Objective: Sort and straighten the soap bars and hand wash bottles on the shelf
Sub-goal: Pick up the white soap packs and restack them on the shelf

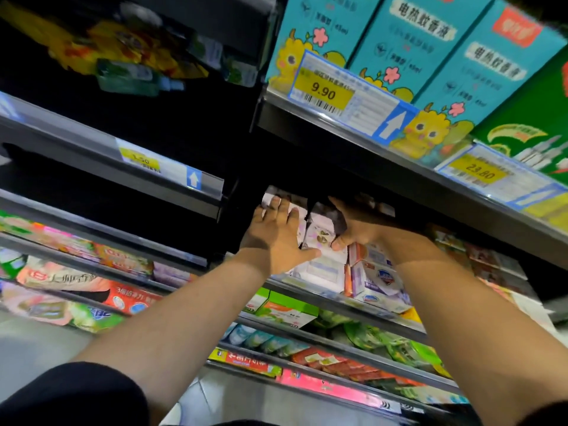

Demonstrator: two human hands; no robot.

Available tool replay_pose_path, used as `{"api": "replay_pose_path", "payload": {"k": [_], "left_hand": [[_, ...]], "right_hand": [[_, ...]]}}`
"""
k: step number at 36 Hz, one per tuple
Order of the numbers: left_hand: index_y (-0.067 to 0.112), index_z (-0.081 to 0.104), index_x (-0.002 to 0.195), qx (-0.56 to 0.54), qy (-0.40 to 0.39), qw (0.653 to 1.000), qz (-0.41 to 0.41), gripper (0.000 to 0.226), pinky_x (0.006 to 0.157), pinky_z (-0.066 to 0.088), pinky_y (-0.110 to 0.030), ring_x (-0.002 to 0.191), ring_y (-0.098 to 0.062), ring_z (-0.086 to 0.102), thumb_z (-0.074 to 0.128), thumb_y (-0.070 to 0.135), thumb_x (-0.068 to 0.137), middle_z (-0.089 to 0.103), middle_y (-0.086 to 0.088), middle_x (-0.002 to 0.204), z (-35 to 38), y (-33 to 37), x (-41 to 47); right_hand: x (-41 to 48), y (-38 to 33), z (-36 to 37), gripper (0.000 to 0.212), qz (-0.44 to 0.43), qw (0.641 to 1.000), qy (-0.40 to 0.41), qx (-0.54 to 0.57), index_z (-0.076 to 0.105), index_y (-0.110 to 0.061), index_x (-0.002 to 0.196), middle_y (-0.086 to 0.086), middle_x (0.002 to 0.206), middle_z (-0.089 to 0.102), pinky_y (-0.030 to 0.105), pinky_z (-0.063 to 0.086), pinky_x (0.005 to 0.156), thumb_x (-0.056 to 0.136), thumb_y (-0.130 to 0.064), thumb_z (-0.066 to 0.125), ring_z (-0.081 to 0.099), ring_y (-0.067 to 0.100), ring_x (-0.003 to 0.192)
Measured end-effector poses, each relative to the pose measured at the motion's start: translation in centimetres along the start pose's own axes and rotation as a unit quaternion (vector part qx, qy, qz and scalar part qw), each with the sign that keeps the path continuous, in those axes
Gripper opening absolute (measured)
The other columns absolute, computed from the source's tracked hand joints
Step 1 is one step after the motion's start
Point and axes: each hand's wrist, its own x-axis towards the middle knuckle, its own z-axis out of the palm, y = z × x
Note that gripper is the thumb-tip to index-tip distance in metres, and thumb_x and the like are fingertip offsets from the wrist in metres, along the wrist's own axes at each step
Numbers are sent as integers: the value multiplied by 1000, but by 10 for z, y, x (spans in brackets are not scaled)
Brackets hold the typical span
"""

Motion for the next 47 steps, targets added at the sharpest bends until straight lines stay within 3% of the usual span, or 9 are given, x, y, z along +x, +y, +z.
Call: {"api": "replay_pose_path", "payload": {"k": [8,17,21,26,32,37,41,45,47], "left_hand": [[14,8,160,7,15,1000,-6,105,122,8,-50,154,-29,-2,25,86,84,-1,-14,167,4,1,0],[17,16,158,16,40,999,-10,104,120,15,-47,152,-28,12,27,88,82,9,-12,166,4,2,0],[16,13,159,-2,26,999,-18,105,120,14,-47,153,-28,8,32,86,83,8,-13,166,4,3,0],[15,5,160,-60,-12,997,-42,102,120,15,-36,151,-28,9,44,76,88,4,-14,166,-3,12,-3],[21,13,159,6,41,999,-27,103,121,14,-44,153,-26,7,30,87,82,7,-10,167,-1,5,-4],[17,10,158,-14,39,999,-24,106,122,13,-43,154,-24,6,34,86,82,6,-8,167,-5,4,-5],[16,16,156,1,48,999,-21,107,116,22,-42,150,-25,20,36,88,79,21,-10,163,-4,3,-5],[18,20,155,7,30,999,-26,105,109,26,-41,139,-26,36,37,88,78,36,-8,156,-6,6,-3],[19,17,155,11,9,999,-34,106,107,26,-40,137,-26,36,36,89,78,33,-7,156,-5,7,-1]], "right_hand": [[6,-3,1,113,27,999,-20,42,28,-24,155,13,152,42,52,38,112,63,-31,93,41,37,138],[9,-5,-3,124,6,1000,8,10,21,-20,157,13,158,33,48,34,114,58,-31,96,33,37,143],[5,-1,0,93,-2,1000,10,4,42,-17,147,12,142,45,40,39,101,68,-34,90,43,34,130],[-3,1,5,103,14,998,4,63,25,-23,155,14,153,42,47,34,113,74,-29,88,41,36,138],[-9,-1,6,98,13,996,40,80,35,-28,150,11,150,45,61,28,115,69,-31,89,38,37,139],[-27,-3,4,81,18,991,99,89,45,-28,146,8,150,44,48,18,118,76,-30,86,34,31,143],[-41,5,11,61,-23,970,185,154,59,-25,133,7,132,59,32,42,98,78,-29,84,53,26,123],[-56,8,23,51,-42,928,241,279,63,-24,126,4,117,63,17,46,73,79,-21,83,61,18,99],[-64,8,29,49,-54,898,241,364,62,-30,122,5,118,64,15,51,75,78,-19,82,64,19,100]]}}
